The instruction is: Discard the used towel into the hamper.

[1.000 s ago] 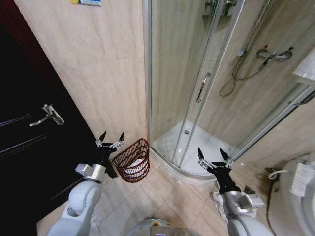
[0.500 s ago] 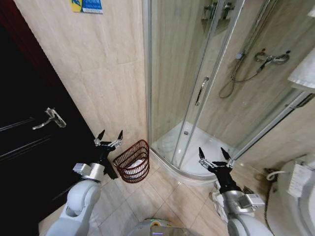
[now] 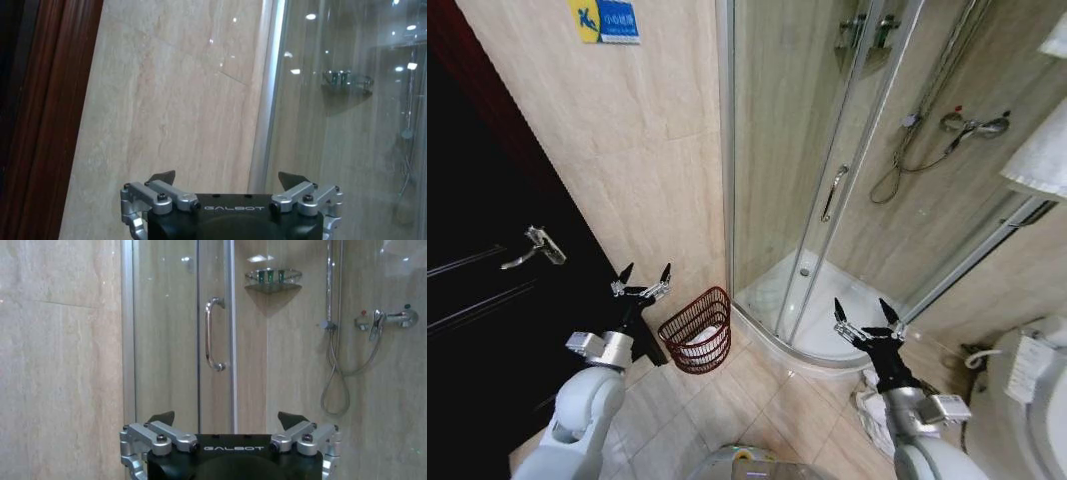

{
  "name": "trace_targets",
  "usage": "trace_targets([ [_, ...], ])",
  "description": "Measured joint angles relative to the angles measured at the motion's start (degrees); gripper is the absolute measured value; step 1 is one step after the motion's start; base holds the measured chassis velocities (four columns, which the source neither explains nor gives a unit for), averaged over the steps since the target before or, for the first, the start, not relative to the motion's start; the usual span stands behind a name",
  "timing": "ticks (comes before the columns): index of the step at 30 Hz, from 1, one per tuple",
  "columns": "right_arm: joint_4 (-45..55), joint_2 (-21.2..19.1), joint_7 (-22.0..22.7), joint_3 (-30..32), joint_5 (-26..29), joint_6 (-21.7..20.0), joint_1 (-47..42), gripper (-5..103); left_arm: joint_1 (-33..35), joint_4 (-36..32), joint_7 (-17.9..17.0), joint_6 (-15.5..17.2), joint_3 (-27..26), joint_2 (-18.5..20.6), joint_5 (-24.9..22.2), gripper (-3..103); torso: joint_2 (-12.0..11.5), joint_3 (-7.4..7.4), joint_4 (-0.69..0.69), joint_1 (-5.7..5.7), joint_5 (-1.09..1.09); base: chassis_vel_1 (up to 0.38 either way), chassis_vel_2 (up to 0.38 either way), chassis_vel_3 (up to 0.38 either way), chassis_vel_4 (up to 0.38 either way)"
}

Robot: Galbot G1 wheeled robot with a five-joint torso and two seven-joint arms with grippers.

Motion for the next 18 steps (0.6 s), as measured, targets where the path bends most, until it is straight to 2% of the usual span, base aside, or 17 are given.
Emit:
trace_targets([
  [5, 0.1, 0.1, 0.1, -0.2, 0.0, -0.1, 0.0, 100, 0.5, -0.8, -0.6, 0.4, 0.2, 0.2, -0.4, 100, 1.1, 0.59, 0.00, 0.51, 0.00, 0.000, 0.000, 0.000, 0.000],
  [18, 0.0, 0.3, 0.2, -0.1, -0.2, -0.8, 0.1, 100, 1.1, -1.2, -0.4, -0.5, 0.1, 0.2, -0.2, 100, 1.1, 0.58, 0.00, 0.49, 0.00, 0.000, 0.000, 0.000, 0.000],
])
